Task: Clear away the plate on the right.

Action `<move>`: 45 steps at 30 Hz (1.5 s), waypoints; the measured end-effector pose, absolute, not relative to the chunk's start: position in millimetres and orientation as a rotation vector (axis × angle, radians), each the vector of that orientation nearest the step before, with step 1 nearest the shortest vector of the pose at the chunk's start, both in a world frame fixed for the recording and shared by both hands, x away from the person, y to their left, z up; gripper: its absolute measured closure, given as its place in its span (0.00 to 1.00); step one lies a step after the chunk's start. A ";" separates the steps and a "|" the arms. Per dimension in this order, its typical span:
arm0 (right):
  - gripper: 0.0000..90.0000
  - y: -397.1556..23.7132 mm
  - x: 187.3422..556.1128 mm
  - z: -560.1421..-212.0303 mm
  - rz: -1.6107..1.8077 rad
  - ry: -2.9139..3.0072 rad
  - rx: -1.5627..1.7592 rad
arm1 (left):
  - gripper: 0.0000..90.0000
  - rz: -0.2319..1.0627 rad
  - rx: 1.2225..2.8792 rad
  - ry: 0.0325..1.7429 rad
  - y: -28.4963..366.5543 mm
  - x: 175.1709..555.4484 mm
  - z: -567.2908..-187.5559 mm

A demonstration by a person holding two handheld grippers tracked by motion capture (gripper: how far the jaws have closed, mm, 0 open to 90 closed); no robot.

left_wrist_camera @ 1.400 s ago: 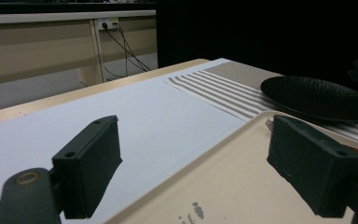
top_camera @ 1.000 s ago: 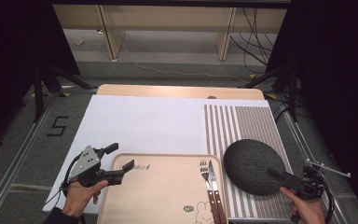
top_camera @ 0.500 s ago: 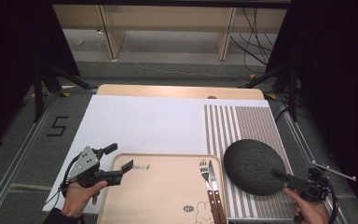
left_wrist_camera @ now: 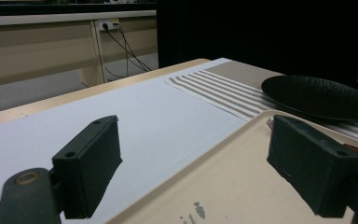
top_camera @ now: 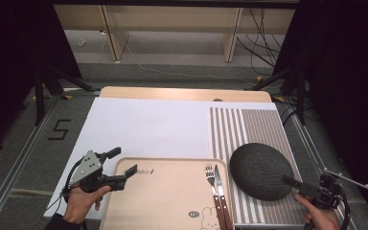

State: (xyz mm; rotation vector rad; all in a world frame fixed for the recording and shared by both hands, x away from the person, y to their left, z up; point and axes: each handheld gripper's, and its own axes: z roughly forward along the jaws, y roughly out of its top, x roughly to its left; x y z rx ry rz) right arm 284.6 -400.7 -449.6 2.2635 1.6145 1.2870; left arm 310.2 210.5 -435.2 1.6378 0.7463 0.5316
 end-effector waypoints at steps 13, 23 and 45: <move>0.24 -403.6 287.6 -457.2 1.302 1.605 2.318 | 0.18 0.531 1.641 0.747 210.5 310.3 -435.4; 0.25 -406.6 288.1 -462.0 1.340 1.584 2.360 | 0.18 0.536 1.644 0.739 210.6 309.8 -434.8; 0.28 -406.0 290.8 -469.1 1.377 1.581 2.426 | 0.18 0.531 1.635 0.735 209.7 310.4 -435.6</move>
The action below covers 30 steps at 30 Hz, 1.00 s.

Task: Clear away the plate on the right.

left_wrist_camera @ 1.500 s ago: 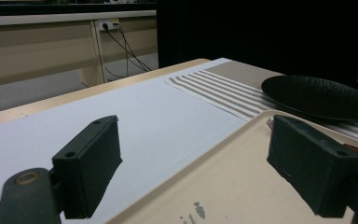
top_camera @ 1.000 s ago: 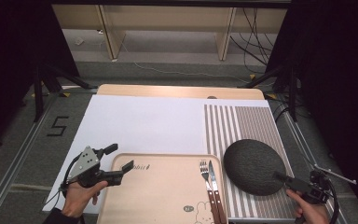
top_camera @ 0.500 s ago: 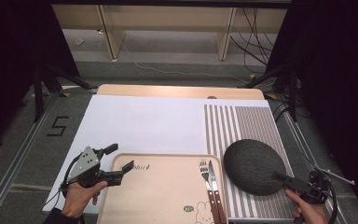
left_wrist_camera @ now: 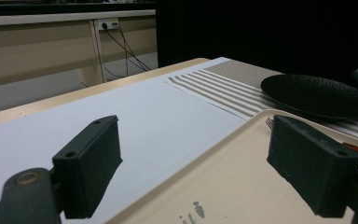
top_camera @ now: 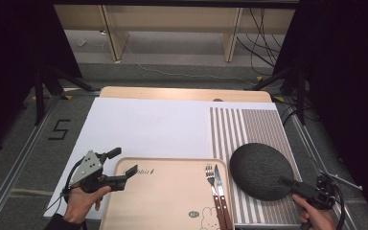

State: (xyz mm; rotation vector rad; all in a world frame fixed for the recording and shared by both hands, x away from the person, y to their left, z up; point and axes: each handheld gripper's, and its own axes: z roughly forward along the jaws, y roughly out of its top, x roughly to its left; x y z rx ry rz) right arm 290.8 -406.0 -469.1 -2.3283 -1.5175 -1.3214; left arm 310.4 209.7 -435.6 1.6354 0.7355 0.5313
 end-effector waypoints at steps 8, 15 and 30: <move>0.32 -410.0 293.5 -475.9 -1.315 -1.494 -2.293 | 0.18 0.536 1.642 0.742 210.6 310.0 -434.9; 0.37 -408.8 296.1 -477.6 -1.320 -1.441 -2.296 | 0.18 0.531 1.634 0.736 209.5 310.7 -435.5; 0.47 -414.8 296.7 -484.6 -1.324 -1.381 -2.302 | 0.18 0.533 1.643 0.741 209.3 310.6 -435.3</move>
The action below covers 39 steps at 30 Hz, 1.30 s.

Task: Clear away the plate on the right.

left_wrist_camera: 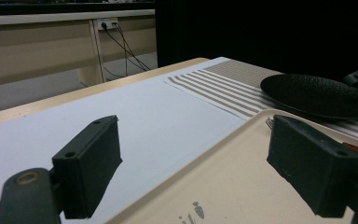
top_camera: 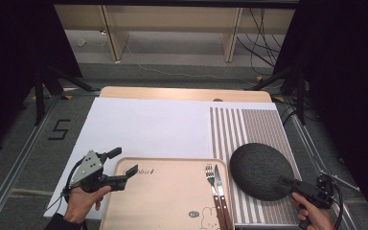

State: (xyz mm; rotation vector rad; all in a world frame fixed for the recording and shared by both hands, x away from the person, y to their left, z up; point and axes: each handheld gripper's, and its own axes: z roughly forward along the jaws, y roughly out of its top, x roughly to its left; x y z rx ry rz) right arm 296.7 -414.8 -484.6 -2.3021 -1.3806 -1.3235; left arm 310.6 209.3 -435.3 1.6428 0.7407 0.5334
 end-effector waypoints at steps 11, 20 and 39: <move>0.57 -418.2 295.7 -488.2 -1.324 -1.333 -2.300 | 0.18 0.528 1.645 0.738 209.0 310.4 -435.2; 0.63 -419.5 294.9 -490.9 -1.328 -1.311 -2.310 | 0.18 0.529 1.647 0.738 208.9 310.3 -435.3; 0.75 -422.5 293.1 -494.9 -1.323 -1.253 -2.318 | 0.18 0.527 1.644 0.740 209.0 310.5 -435.0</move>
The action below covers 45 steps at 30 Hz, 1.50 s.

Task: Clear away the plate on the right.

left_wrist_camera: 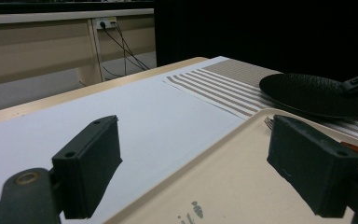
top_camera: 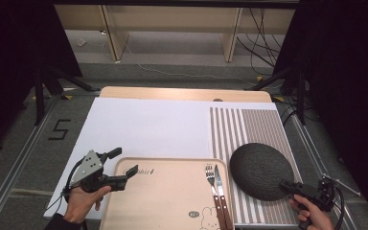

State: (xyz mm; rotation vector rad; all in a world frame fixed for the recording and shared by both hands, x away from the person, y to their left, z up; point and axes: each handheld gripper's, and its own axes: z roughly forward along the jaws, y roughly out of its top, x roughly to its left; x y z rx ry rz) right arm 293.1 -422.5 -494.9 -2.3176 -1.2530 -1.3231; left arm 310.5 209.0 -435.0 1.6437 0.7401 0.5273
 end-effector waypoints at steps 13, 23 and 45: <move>0.81 -423.7 292.8 -498.4 -1.339 -1.185 -2.315 | 0.18 0.529 1.645 0.739 209.2 310.7 -434.9; 0.87 -425.1 291.2 -501.0 -1.354 -1.160 -2.311 | 0.18 0.529 1.645 0.740 209.3 310.7 -434.8; 0.96 -426.6 287.6 -495.7 -1.463 -1.049 -2.266 | 0.18 0.524 1.635 0.735 209.0 311.0 -435.0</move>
